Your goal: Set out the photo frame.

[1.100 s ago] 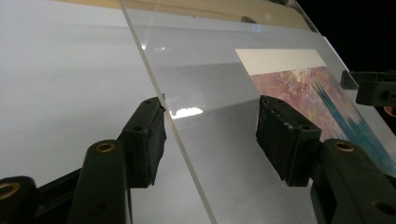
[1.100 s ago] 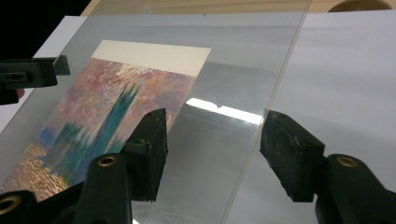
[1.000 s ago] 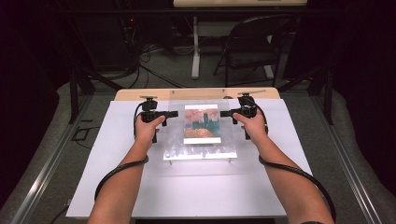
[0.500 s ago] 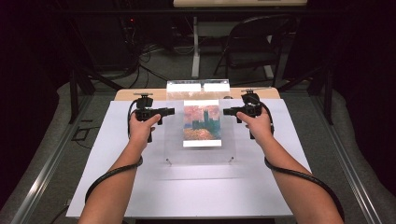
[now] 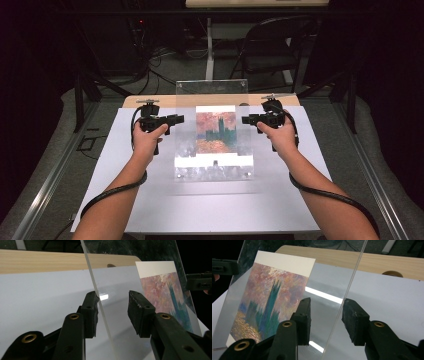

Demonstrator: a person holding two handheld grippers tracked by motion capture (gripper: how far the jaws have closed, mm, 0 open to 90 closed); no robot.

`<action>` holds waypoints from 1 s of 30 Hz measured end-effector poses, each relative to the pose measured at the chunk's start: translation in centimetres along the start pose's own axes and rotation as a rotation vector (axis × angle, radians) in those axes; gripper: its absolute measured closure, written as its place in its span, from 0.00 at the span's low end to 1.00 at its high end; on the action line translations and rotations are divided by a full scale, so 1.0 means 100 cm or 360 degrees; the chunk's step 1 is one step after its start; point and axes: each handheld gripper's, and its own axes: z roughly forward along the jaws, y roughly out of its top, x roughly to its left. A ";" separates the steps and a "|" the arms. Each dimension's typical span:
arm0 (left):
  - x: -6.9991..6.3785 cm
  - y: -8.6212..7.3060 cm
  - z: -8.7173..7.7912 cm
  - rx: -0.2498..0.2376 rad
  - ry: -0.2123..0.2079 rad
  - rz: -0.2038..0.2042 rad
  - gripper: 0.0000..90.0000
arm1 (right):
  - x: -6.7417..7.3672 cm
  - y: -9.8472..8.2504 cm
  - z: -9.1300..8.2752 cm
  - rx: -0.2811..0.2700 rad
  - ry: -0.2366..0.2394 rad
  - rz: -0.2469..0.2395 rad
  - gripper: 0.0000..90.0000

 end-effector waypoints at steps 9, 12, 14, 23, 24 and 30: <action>-0.025 -0.008 -0.030 -0.0070 -0.0001 0.0095 0.73 | 0.019 -0.009 -0.032 -0.0094 0.0007 -0.0081 0.73; -0.032 -0.012 -0.041 -0.0090 -0.0011 0.0119 0.75 | 0.026 -0.013 -0.043 -0.0124 0.0016 -0.0101 0.75; -0.038 -0.014 -0.046 -0.0097 -0.0009 0.0134 0.76 | 0.031 -0.016 -0.050 -0.0134 0.0016 -0.0111 0.76; -0.052 -0.025 -0.067 -0.0119 -0.0046 0.0213 0.79 | 0.049 -0.025 -0.073 -0.0134 -0.0007 -0.0205 0.80; -0.053 -0.026 -0.069 -0.0126 -0.0052 0.0216 0.80 | 0.051 -0.026 -0.075 -0.0135 -0.0010 -0.0214 0.80; -0.058 -0.032 -0.077 -0.0142 -0.0070 0.0244 0.81 | 0.056 -0.031 -0.084 -0.0138 0.0008 -0.0223 0.82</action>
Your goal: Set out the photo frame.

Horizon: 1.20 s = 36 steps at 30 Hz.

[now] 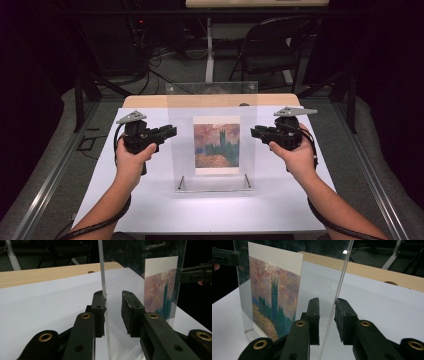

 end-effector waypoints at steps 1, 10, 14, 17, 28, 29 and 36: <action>-0.001 -0.001 -0.001 -0.0003 -0.0005 0.0003 0.81 | 0.000 -0.001 -0.001 -0.0001 0.0009 0.0005 0.82; -0.008 -0.008 -0.009 -0.0033 -0.0031 -0.0002 0.82 | 0.006 -0.006 -0.011 -0.0019 0.0044 -0.0006 0.82; -0.013 -0.011 -0.014 -0.0038 -0.0022 0.0034 0.82 | 0.010 -0.009 -0.015 -0.0019 0.0048 -0.0011 0.82; -0.016 -0.013 -0.017 -0.0038 -0.0032 0.0049 0.82 | 0.012 -0.011 -0.019 -0.0030 0.0061 -0.0021 0.82; -0.025 -0.021 -0.026 -0.0053 -0.0049 0.0082 0.81 | 0.020 -0.020 -0.029 -0.0049 0.0080 -0.0043 0.82; -0.026 -0.022 -0.027 -0.0055 -0.0053 0.0087 0.81 | 0.021 -0.021 -0.030 -0.0053 0.0082 -0.0046 0.82; -0.031 -0.028 -0.032 -0.0064 -0.0056 0.0113 0.80 | 0.024 -0.028 -0.036 -0.0076 0.0102 -0.0053 0.82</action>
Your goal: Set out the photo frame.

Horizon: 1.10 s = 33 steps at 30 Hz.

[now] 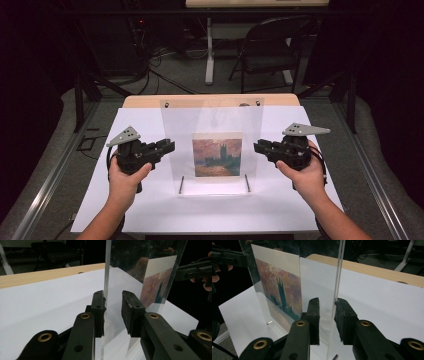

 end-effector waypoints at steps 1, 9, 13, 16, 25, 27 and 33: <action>-0.001 -0.001 -0.001 0.0000 -0.0007 0.0001 0.80 | 0.001 -0.001 -0.001 -0.0008 -0.0002 -0.0011 0.82; -0.008 -0.009 -0.007 -0.0023 -0.0021 0.0026 0.78 | 0.008 -0.008 -0.007 -0.0026 0.0019 -0.0011 0.81; -0.010 -0.011 -0.007 -0.0043 -0.0011 0.0022 0.78 | 0.011 -0.010 -0.008 -0.0032 0.0008 -0.0028 0.80; -0.009 -0.012 -0.006 -0.0048 -0.0012 0.0012 0.78 | 0.009 -0.009 -0.007 -0.0033 0.0019 -0.0013 0.80; -0.008 -0.012 -0.005 -0.0041 -0.0020 0.0018 0.77 | 0.007 -0.009 -0.007 -0.0036 0.0048 0.0011 0.78; -0.009 -0.012 -0.005 -0.0042 -0.0020 0.0020 0.76 | 0.007 -0.009 -0.007 -0.0046 0.0051 0.0017 0.77; -0.010 -0.013 -0.005 -0.0010 -0.0012 0.0037 0.73 | 0.007 -0.011 -0.007 -0.0060 0.0062 0.0002 0.73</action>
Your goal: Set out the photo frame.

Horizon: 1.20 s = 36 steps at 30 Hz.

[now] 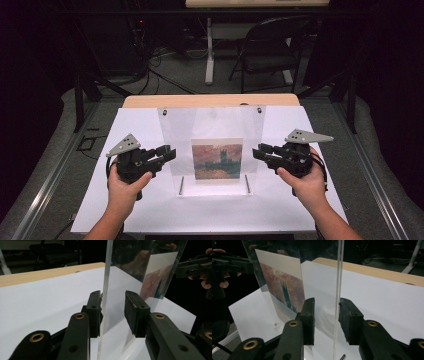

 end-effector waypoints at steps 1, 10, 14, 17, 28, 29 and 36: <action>-0.001 0.000 0.000 0.0002 0.0003 0.0003 0.72 | 0.000 0.000 0.000 -0.0009 -0.0006 -0.0007 0.71; 0.000 -0.003 -0.006 0.0008 0.0010 -0.0011 0.61 | 0.002 -0.003 -0.004 -0.0032 -0.0065 -0.0073 0.59; 0.003 -0.005 -0.012 -0.0019 0.0059 -0.0007 0.51 | 0.002 -0.005 -0.009 -0.0039 -0.0099 -0.0103 0.54; 0.005 -0.006 -0.018 -0.0031 0.0091 -0.0010 0.47 | 0.001 -0.007 -0.013 -0.0038 -0.0126 -0.0122 0.48; 0.016 -0.027 -0.045 -0.0087 0.0244 0.0016 0.40 | -0.001 -0.026 -0.031 -0.0064 -0.0289 -0.0202 0.39; 0.017 -0.031 -0.045 -0.0084 0.0259 0.0016 0.40 | -0.003 -0.030 -0.032 -0.0076 -0.0307 -0.0200 0.39; 0.034 -0.073 -0.041 -0.0060 0.0368 -0.0116 0.40 | -0.016 -0.059 -0.032 -0.0057 -0.0365 -0.0067 0.40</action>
